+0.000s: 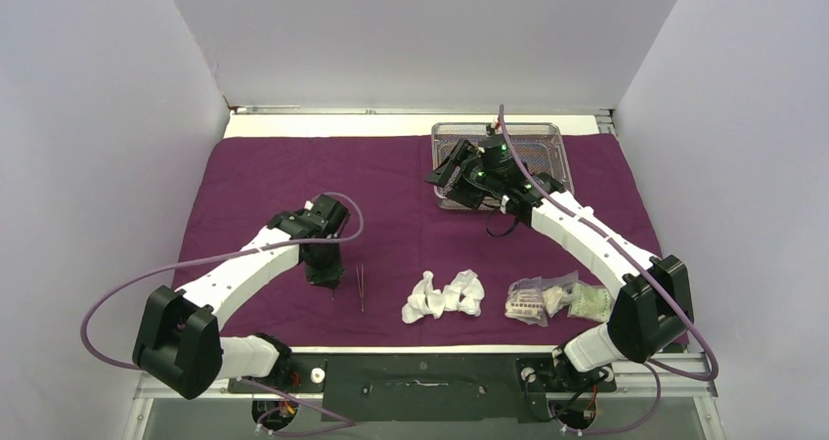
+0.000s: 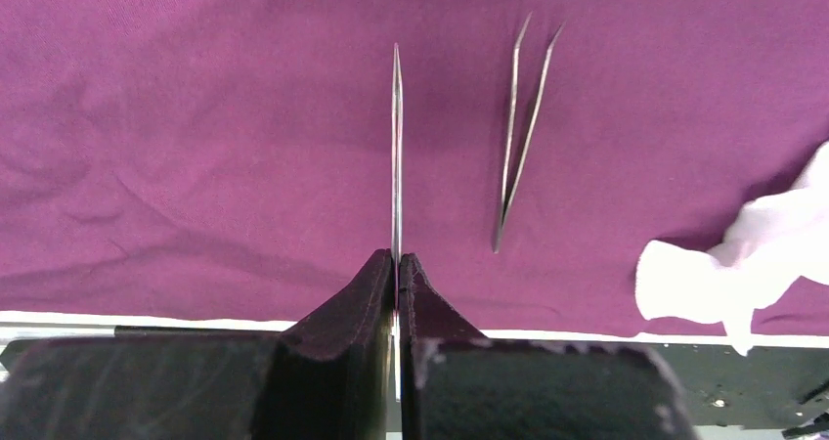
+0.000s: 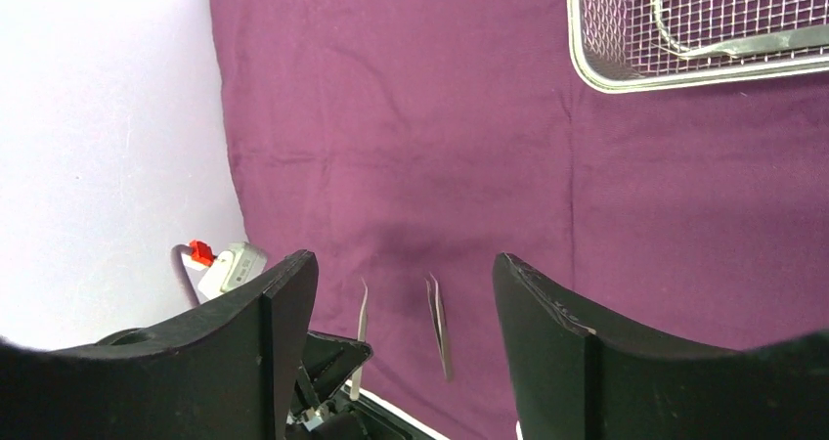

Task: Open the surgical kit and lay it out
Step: Place the medical item in the surgical kit.

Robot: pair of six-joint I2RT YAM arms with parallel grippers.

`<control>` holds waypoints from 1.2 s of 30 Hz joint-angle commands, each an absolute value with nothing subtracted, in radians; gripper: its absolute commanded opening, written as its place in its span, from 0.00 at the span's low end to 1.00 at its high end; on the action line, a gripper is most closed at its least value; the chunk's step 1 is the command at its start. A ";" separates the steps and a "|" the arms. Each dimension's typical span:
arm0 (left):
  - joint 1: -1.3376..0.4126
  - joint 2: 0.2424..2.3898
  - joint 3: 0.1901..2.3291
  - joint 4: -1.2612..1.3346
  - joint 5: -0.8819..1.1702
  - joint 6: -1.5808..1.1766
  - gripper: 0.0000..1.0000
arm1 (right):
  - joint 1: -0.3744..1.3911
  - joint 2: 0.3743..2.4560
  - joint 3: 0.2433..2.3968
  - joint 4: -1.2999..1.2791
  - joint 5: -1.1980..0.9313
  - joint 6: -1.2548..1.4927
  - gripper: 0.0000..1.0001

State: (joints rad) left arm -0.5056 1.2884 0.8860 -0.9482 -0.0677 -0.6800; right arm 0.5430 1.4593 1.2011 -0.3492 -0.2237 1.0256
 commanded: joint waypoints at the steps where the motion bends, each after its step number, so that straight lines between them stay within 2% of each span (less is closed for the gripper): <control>1: -0.531 1.275 0.842 -0.888 -0.112 -0.707 0.00 | 0.536 1.421 1.196 -0.357 -0.204 1.019 0.62; 15: -0.588 1.315 0.742 -0.701 -0.083 -0.683 0.00 | 0.522 1.425 1.192 -0.381 -0.204 1.029 0.60; 36: -0.586 1.368 0.747 -0.641 -0.128 -0.649 0.00 | 0.495 1.407 1.168 -0.391 -0.203 1.029 0.60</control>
